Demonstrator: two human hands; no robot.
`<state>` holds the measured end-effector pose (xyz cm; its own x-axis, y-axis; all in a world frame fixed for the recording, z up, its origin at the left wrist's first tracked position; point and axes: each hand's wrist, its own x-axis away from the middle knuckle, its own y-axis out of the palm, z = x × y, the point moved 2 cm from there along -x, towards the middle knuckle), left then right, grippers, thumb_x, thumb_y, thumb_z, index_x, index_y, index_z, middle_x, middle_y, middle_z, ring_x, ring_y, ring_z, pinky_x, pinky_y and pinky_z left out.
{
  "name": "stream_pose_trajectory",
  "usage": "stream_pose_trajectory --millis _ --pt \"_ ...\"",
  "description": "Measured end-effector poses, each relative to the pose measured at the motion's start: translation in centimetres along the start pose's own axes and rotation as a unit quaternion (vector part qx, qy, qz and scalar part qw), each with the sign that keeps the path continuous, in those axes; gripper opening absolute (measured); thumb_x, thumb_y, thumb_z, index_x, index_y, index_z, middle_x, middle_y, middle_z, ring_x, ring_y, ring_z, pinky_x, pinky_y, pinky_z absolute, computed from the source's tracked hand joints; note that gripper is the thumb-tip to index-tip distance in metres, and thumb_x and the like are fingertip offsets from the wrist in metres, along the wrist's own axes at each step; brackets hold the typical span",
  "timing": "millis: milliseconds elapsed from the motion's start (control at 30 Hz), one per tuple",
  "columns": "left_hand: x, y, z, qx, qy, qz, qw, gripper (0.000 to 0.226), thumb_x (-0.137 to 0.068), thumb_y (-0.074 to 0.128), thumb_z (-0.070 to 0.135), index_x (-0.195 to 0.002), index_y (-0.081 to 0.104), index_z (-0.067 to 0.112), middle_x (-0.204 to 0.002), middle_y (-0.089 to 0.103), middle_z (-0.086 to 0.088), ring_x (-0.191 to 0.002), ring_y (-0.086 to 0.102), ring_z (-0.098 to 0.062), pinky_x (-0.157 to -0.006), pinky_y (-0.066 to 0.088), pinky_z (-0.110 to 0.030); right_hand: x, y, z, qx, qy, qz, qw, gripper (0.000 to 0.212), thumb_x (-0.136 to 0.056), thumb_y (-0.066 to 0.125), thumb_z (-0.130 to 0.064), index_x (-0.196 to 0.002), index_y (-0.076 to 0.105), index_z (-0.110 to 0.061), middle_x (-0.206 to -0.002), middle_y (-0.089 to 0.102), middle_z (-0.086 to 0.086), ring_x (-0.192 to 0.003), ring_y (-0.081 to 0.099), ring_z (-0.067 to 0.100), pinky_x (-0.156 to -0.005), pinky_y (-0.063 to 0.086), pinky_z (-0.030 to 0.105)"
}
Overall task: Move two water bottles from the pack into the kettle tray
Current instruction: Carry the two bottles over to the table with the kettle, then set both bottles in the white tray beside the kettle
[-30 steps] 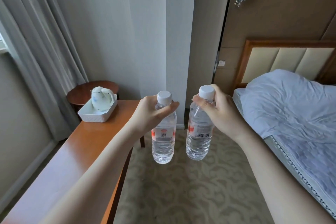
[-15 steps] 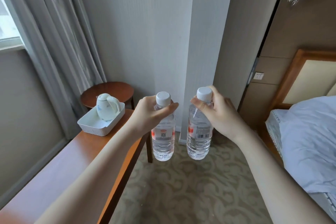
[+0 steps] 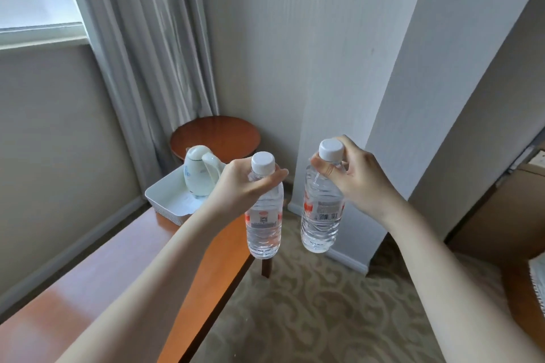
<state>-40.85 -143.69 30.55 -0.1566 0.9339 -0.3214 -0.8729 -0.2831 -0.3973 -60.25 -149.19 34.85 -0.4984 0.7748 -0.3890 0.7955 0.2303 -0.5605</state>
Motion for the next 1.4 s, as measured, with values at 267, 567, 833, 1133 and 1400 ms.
stream_pose_trajectory --millis 267,567,833,1133,1400 --pt "-8.5 -3.2 -7.2 0.021 -0.054 0.055 0.997 0.019 -0.083 0.070 0.030 -0.086 0.071 0.011 -0.087 0.074 -0.004 -0.086 0.069 -0.018 -0.081 0.057 -0.040 -12.5 6.6 5.6 -0.031 -0.012 -0.100 0.994 0.046 -0.074 0.058 -0.051 -0.099 0.055 -0.012 -0.097 0.069 -0.002 -0.088 0.062 0.010 -0.076 0.048 0.018" --pt "-12.1 -5.8 -15.7 0.024 -0.153 0.142 0.978 0.019 -0.080 0.073 0.032 -0.086 0.072 0.014 -0.080 0.072 0.005 -0.075 0.064 -0.003 -0.072 0.053 -0.025 -22.2 15.6 12.0 -0.076 -0.044 -0.232 0.969 0.035 -0.078 0.058 -0.050 -0.097 0.055 -0.020 -0.095 0.069 -0.008 -0.088 0.062 0.002 -0.072 0.047 0.009" --pt "-14.2 -5.1 -21.6 -0.018 -0.240 0.212 0.947 0.022 -0.074 0.078 0.036 -0.087 0.071 0.020 -0.092 0.072 0.000 -0.089 0.066 -0.015 -0.081 0.051 -0.033 -28.0 23.3 18.1 -0.118 -0.098 -0.392 0.907 0.029 -0.082 0.062 -0.043 -0.098 0.055 -0.019 -0.090 0.068 -0.007 -0.087 0.063 0.009 -0.075 0.050 0.023" --pt "-12.5 -1.6 -26.1 -0.111 -0.373 0.210 0.897 0.042 -0.069 0.076 0.051 -0.106 0.070 0.030 -0.112 0.059 0.021 -0.111 0.048 0.003 -0.092 0.037 -0.011 -29.0 28.4 24.0 -0.086 -0.118 -0.508 0.849 0.031 -0.079 0.071 -0.035 -0.103 0.055 -0.026 -0.101 0.067 -0.011 -0.093 0.062 0.007 -0.080 0.047 0.016" --pt "-9.3 2.7 -28.9 -0.107 -0.463 0.211 0.854 0.056 -0.070 0.075 0.052 -0.120 0.064 0.031 -0.117 0.050 0.011 -0.111 0.042 -0.003 -0.094 0.042 -0.021 -25.9 30.9 27.4 -0.055 -0.120 -0.548 0.826 0.033 -0.079 0.071 -0.029 -0.106 0.052 -0.024 -0.118 0.063 -0.007 -0.108 0.058 0.009 -0.084 0.033 -0.002"
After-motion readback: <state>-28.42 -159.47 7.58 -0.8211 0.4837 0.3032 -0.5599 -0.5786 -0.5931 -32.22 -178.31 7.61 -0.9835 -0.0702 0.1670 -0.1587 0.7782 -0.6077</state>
